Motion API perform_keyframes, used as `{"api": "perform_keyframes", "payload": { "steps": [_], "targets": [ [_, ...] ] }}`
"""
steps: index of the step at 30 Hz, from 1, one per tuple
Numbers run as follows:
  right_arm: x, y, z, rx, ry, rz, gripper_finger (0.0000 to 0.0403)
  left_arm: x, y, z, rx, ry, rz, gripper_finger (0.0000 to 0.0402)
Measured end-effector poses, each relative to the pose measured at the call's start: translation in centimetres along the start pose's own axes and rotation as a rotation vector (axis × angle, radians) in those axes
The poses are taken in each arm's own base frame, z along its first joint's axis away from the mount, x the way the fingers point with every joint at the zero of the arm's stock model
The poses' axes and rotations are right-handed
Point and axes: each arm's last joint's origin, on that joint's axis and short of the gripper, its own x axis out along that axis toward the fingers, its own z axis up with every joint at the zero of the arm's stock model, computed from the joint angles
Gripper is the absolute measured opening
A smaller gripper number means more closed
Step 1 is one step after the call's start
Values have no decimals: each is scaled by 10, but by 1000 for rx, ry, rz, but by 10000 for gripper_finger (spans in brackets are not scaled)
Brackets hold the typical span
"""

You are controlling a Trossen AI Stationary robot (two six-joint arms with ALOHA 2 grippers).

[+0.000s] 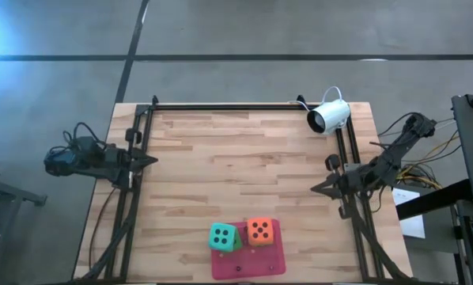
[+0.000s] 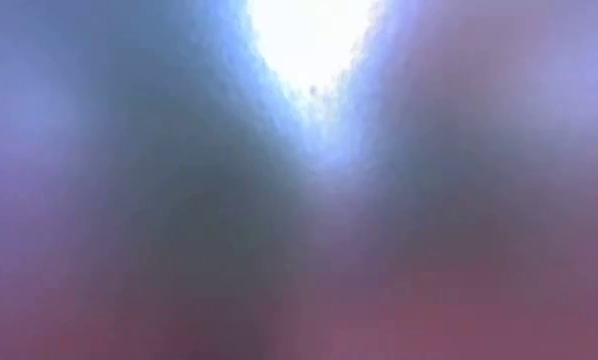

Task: Pick & Place Dice
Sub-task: Return to Home Position

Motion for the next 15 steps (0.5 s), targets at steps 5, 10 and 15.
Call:
{"api": "perform_keyframes", "payload": {
  "steps": [5,10,15],
  "targets": [
    [-9,-6,-6,24,-58,-1,8,0,1,0,4,4,21,4],
    [-16,-11,-10,43,-101,-2,8,0,1,0,5,5,21,4],
    [-24,-16,-13,31,-152,-7,8,0,1,0,7,6,21,4]
  ]
}}
